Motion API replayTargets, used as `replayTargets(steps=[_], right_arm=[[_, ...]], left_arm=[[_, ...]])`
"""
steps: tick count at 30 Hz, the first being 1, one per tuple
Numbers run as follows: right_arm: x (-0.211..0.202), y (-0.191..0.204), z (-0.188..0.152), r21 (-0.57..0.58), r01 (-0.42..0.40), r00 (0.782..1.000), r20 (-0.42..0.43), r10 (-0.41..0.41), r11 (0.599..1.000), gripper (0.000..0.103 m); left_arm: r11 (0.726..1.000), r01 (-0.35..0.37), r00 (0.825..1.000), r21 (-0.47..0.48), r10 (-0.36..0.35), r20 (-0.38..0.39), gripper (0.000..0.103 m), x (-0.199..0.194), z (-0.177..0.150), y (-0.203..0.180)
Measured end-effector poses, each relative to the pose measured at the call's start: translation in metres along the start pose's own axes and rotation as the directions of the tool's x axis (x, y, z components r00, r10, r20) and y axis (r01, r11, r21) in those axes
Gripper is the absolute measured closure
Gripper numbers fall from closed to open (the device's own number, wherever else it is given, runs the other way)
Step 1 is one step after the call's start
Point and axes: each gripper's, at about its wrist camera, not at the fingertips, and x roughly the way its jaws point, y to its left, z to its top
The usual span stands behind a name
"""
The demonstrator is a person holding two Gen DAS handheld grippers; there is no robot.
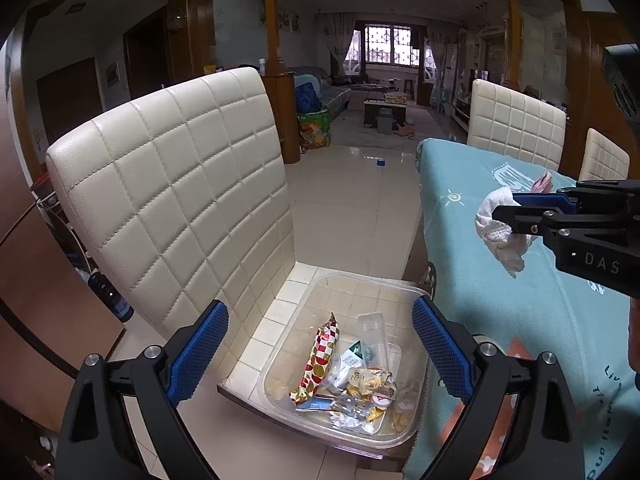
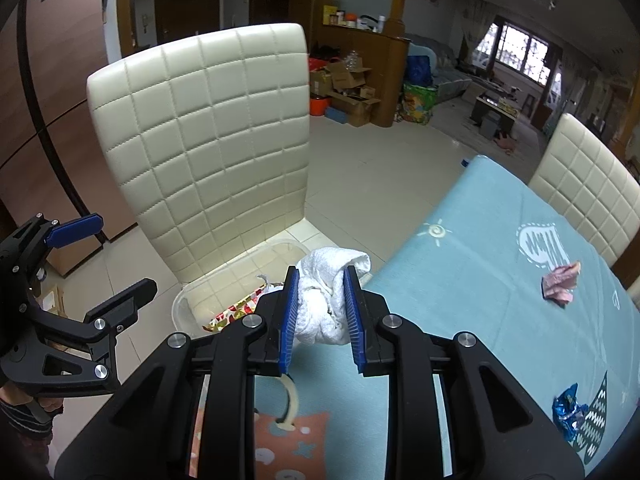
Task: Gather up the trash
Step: 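Open the right gripper to drop the white tissue into the bin, then move both grippers back over the table toward the blue foil wrapper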
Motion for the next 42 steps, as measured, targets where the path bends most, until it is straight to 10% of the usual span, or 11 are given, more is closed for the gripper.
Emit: replayTargets(steps=[7, 8, 9, 11, 22, 42], right_arm=[[0.002, 0.015, 0.006, -0.015, -0.021, 1.000, 0.012, 0.021, 1.000, 0.076], [0.002, 0.014, 0.007, -0.010, -0.027, 1.000, 0.011, 0.028, 1.000, 0.062], [0.002, 0.013, 0.008, 0.000, -0.024, 1.000, 0.010, 0.024, 1.000, 0.026], [-0.005, 0.011, 0.007, 0.016, 0.007, 0.998, 0.060, -0.008, 1.000, 0.008], [-0.019, -0.010, -0.007, 0.035, 0.050, 0.996, 0.067, -0.053, 0.998, 0.011], [-0.076, -0.147, -0.070, 0.274, 0.159, 0.981, 0.062, -0.182, 0.948, 0.011]], left_arm=[[1.000, -0.010, 1.000, -0.025, 0.010, 0.007, 0.012, -0.001, -0.001, 0.013], [1.000, -0.011, 1.000, -0.028, 0.012, 0.006, 0.012, -0.001, -0.002, 0.014], [0.999, -0.010, 1.000, -0.032, 0.011, 0.005, 0.012, -0.001, -0.002, 0.016], [0.999, -0.009, 1.000, -0.038, 0.009, 0.003, 0.012, 0.000, -0.004, 0.018], [0.999, 0.023, 1.000, -0.039, -0.023, 0.002, 0.012, -0.001, 0.002, 0.010], [0.968, 0.224, 0.975, 0.117, -0.224, -0.018, 0.012, 0.001, 0.043, -0.124]])
